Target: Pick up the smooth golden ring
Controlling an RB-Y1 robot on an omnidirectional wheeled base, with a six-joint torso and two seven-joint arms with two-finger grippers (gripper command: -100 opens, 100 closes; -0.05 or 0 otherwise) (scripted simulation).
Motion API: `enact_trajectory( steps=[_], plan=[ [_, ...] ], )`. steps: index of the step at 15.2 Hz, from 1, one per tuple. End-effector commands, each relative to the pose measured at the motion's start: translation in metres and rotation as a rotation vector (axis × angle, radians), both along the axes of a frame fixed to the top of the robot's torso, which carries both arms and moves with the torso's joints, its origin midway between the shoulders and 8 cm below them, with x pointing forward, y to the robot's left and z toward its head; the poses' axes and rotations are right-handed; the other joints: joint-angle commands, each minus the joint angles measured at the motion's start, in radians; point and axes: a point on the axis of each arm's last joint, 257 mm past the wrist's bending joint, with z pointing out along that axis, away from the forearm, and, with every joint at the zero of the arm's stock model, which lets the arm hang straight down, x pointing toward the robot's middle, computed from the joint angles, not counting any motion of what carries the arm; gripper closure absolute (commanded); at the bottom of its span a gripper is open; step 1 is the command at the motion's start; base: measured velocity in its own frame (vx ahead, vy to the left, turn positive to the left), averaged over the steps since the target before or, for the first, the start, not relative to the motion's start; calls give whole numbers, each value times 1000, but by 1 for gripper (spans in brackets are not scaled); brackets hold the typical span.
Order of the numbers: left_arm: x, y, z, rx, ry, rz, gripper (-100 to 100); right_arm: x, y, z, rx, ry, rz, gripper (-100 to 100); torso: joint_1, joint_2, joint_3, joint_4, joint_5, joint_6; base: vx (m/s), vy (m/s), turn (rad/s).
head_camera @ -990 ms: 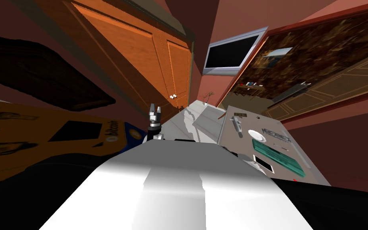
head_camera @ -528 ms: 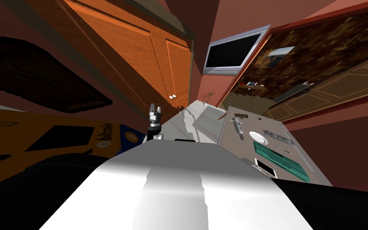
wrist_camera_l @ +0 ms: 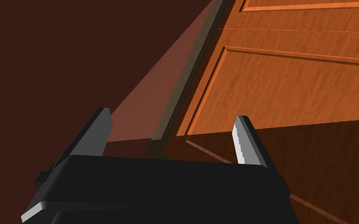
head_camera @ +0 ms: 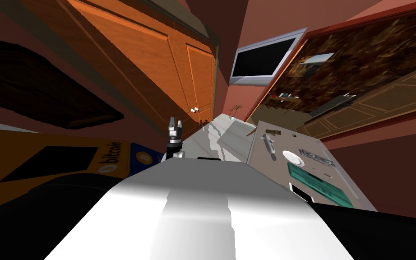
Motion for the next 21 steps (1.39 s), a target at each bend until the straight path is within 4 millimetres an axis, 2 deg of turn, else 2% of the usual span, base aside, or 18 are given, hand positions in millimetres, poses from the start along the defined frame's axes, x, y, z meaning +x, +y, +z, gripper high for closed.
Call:
enact_trajectory(
  steps=[1, 2, 3, 5, 6, 7, 8, 9, 10, 11, 12, 13, 14, 15, 18, 19, 20, 21],
  plan=[
    [0, 0, 0, 0, 0, 0, 0, 0, 0, 0, 0, 0, 0, -100, 0, 0, 0, 0, 0, 0, 36, -26, 3],
    [0, 0, 0, 0, 0, 0, 0, -14, 8, -4, 2, 1, -43, -100, 1, 1, 0, 0, 0, 0, -25, -24, 309],
    [0, 0, 0, 0, 0, 0, 0, -14, 8, -4, 2, 1, -43, -100, 1, 3, 2, 1, 0, -1, -58, -38, 410],
    [0, 0, 0, 0, 0, 0, 0, -25, 16, -8, 4, -4, -91, -100, 0, 8, 4, 2, 0, -1, -90, -56, 386],
    [0, 0, 0, 0, 0, 0, 0, -37, 24, -12, 5, -7, -140, -100, -1, 10, 5, 2, 0, -1, -110, -42, 392],
    [0, 0, 0, 0, 0, 0, 0, -37, 24, -12, 5, -7, -140, -100, 0, 11, 6, 2, 0, -1, -116, -40, 404],
    [0, 0, 0, 0, 0, 0, 0, -49, 32, -15, 6, -9, -190, -100, 0, 12, 7, 3, 0, -1, -127, -42, 469],
    [0, 0, 0, 0, -1, 0, 0, -49, 32, -15, 6, -9, -190, -100, 0, 13, 7, 3, 0, -1, -113, -39, 372],
    [0, 0, 0, 0, 0, 0, 0, -61, 40, -18, 7, -10, -242, -100, 0, 13, 7, 3, 0, -1, -113, -33, 370],
    [0, 0, 0, 0, 0, 0, 0, -61, 40, -18, 7, -10, -242, -100, 0, 13, 7, 3, 0, -1, -102, -26, 385],
    [0, 0, 0, 0, 0, 0, 0, -74, 49, -20, 6, -10, -294, -100, 0, 12, 7, 3, 0, -1, -103, -28, 456],
    [0, 0, 0, 0, 0, 0, 0, -74, 49, -20, 6, -10, -294, -100, 0, 12, 7, 3, 0, -1, -91, -33, 343],
    [0, 0, 0, 0, 0, 0, 0, -85, 57, -22, 6, -11, -348, -100, -1, 11, 7, 3, 0, -1, -109, -38, 409],
    [0, 0, 0, 0, 0, 0, 0, -91, 55, -21, -1, -2, -352, -100, -1, 12, 7, 3, 0, -1, -114, -36, 362],
    [0, 0, 0, 0, 0, 0, 0, -87, 57, -21, 5, -9, -348, -100, 0, 9, 5, 2, 0, 0, -35, -5, 31],
    [0, 0, 0, 0, 0, 0, 0, -100, 65, -23, 3, -7, -404, -100, 1, 6, 4, 2, 0, 0, -28, 10, 311],
    [0, 0, 0, 0, 0, 0, 0, -100, 65, -23, 3, -7, -404, -100, 1, 6, 4, 1, 0, -1, -57, 2, 369],
    [0, 0, 0, 0, 0, 0, 0, -114, 74, -23, 1, -4, -460, -100, 1, 7, 4, 2, 0, -1, -90, -6, 414]
  ],
)
